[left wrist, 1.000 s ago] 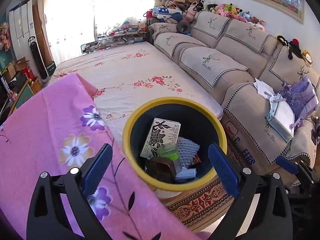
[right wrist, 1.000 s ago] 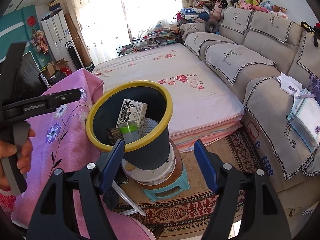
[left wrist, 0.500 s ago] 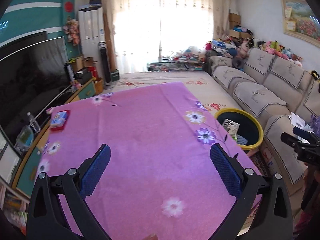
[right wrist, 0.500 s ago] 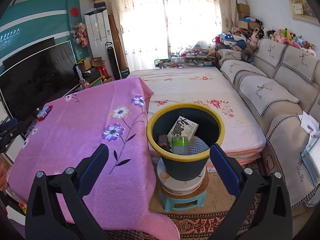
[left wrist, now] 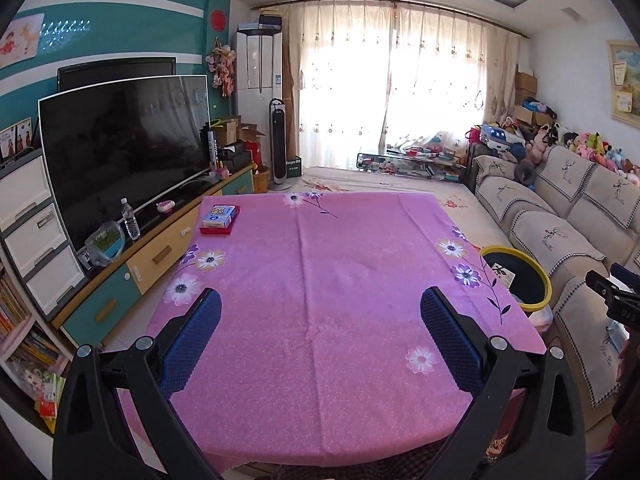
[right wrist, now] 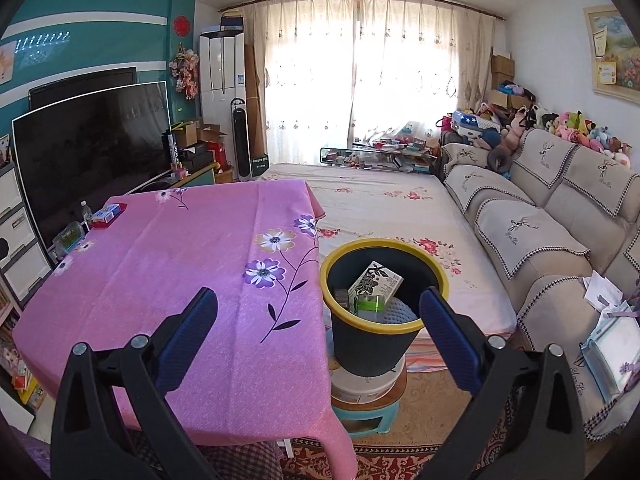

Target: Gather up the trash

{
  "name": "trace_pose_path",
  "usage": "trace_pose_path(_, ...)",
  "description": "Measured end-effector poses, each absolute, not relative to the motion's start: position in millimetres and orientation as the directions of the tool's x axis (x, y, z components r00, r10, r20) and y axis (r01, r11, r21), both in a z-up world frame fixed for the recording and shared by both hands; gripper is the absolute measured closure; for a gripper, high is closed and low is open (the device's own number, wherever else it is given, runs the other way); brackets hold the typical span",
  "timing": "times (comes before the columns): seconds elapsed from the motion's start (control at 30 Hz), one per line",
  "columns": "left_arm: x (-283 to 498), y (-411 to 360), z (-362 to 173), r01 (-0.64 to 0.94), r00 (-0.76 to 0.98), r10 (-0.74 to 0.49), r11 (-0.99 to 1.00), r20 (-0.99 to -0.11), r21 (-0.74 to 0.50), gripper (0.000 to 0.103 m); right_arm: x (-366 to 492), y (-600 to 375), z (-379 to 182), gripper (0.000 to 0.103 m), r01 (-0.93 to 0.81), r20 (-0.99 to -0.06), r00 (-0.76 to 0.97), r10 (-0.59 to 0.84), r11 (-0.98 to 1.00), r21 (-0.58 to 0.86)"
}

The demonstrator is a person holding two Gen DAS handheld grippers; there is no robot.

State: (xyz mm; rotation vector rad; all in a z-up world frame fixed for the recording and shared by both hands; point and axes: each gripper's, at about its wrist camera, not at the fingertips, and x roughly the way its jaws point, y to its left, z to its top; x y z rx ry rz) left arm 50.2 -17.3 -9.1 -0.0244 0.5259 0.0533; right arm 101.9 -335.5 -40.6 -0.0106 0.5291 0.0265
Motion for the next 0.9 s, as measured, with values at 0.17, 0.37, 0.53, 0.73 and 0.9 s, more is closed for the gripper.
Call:
trace_pose_path(0.17, 53, -26, -11, -0.049, 0.854, 0.036, 0.999, -0.519, -0.012, 0.005, 98, -331, -40, 0.007, -0.038, -0.499, 0.866, 0.029, 0.999, -0.007)
trace_pose_path(0.37, 58, -32, -10, -0.048, 0.850, 0.038, 0.999, -0.525, -0.006, 0.005, 102, -330, -43, 0.007, -0.042, -0.506, 0.862, 0.035, 0.999, -0.002)
trace_pose_path(0.53, 67, -37, -10, -0.054, 0.847, 0.044, 0.999, -0.529, -0.003, 0.005, 105, -331, -46, 0.007, -0.039, -0.514, 0.857, 0.034, 0.999, 0.001)
trace_pose_path(0.73, 73, -37, -10, -0.054, 0.844, 0.045, 0.999, -0.535, 0.000, 0.005, 105, -332, -46, 0.007, -0.039, -0.513, 0.857, 0.035, 0.999, 0.002)
trace_pose_path(0.9, 74, -38, -12, -0.051, 0.841, 0.043, 0.999, -0.540, 0.000, 0.005, 106, -332, -48, 0.007, -0.036, -0.513, 0.858, 0.033, 0.999, 0.003)
